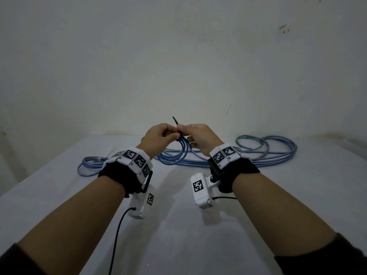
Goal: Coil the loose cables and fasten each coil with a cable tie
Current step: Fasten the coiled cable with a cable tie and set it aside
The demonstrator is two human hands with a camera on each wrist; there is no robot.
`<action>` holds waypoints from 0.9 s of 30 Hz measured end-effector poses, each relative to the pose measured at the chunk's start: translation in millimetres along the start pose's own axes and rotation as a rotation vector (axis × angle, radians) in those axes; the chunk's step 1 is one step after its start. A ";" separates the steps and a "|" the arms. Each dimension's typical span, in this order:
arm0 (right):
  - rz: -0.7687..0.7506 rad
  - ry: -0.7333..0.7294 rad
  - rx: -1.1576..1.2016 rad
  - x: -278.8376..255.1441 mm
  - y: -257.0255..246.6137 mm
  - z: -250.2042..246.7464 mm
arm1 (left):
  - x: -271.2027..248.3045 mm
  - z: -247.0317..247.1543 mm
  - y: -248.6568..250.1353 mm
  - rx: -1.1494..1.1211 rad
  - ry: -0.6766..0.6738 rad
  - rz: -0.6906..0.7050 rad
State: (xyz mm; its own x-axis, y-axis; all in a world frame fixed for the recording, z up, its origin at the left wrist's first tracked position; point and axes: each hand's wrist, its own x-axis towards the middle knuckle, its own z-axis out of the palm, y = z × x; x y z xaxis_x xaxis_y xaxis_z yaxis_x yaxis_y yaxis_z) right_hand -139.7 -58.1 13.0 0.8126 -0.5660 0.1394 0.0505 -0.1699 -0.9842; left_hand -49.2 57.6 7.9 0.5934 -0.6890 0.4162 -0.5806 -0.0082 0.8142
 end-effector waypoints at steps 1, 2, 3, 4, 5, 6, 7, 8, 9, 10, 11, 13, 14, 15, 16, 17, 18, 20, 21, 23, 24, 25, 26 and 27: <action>0.040 -0.019 0.022 0.3 0.2 -0.6 | -0.2 0.9 0.6 0.040 -0.011 0.006; 0.064 -0.027 0.037 0.6 0.4 -0.9 | -0.4 2.0 0.6 0.072 -0.021 0.012; 0.075 -0.026 0.045 0.4 -0.2 -1.3 | -0.7 3.2 0.4 0.088 -0.026 0.017; 0.076 -0.019 0.045 0.2 -1.0 -1.5 | -1.3 4.1 -0.2 0.089 -0.026 0.023; 0.069 -0.009 0.039 0.5 -1.4 -2.1 | -1.8 5.0 -0.5 0.082 -0.025 0.030; 0.056 0.002 0.030 0.8 -1.3 -2.3 | -2.2 5.5 -1.4 0.072 -0.021 0.036; 0.042 0.015 0.017 0.9 -0.8 -2.7 | -2.4 6.1 -2.2 0.061 -0.010 0.039; 0.027 0.029 0.004 1.2 -0.1 -2.8 | -2.4 6.4 -3.1 0.049 0.008 0.037; 0.015 0.042 -0.005 1.2 0.7 -2.6 | -2.5 6.5 -3.7 0.034 0.025 0.032; 0.004 0.052 -0.013 1.2 1.5 -2.6 | -2.4 6.7 -4.1 0.017 0.036 0.028; -0.005 0.060 -0.021 1.6 1.9 -2.5 | -2.3 6.7 -4.2 0.000 0.040 0.030; -0.012 0.070 -0.031 2.7 2.7 -3.0 | -2.3 6.8 -4.4 -0.019 0.043 0.034; -0.013 0.072 -0.036 3.4 2.9 -2.9 | -2.1 6.5 -4.5 -0.020 0.042 0.034; -0.013 0.076 -0.047 3.9 3.1 -2.7 | -1.7 6.5 -4.8 -0.020 0.038 0.030; -0.017 0.081 -0.063 4.3 3.0 -2.3 | -1.3 6.7 -5.1 -0.016 0.034 0.024; -0.022 0.085 -0.076 4.1 2.7 -1.6 | -1.0 7.0 -5.6 -0.010 0.033 0.019; -0.028 0.087 -0.081 4.1 2.2 -1.2 | -0.5 7.3 -5.9 -0.003 0.039 0.017; -0.040 0.085 -0.067 2.9 1.4 -1.4 | 0.7 7.9 -6.1 -0.004 0.046 0.015; -0.046 0.084 -0.056 2.1 1.1 -1.8 | 1.0 8.2 -5.7 -0.019 0.036 0.016; -0.052 0.090 -0.019 0.4 0.7 -3.0 | 1.3 8.8 -5.1 -0.029 0.002 0.022; -0.049 0.098 0.005 -0.3 0.9 -3.5 | 1.3 9.0 -5.2 -0.017 -0.013 0.025; -0.046 0.111 0.028 -0.6 0.9 -4.3 | 1.2 9.5 -5.1 -0.007 -0.029 0.028; -0.043 0.125 0.043 -0.8 1.4 -5.3 | 0.5 10.4 -4.9 0.000 -0.045 0.029; -0.040 0.137 0.047 -0.9 1.7 -6.3 | -0.3 11.3 -4.5 0.008 -0.059 0.029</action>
State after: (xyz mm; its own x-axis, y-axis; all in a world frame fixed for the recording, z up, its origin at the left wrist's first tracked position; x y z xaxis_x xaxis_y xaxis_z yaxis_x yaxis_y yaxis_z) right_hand -143.9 -63.0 12.0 0.7225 -0.6649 0.1895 0.1112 -0.1588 -0.9810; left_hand -53.0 49.6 -0.4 0.5426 -0.7306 0.4145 -0.6013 0.0068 0.7990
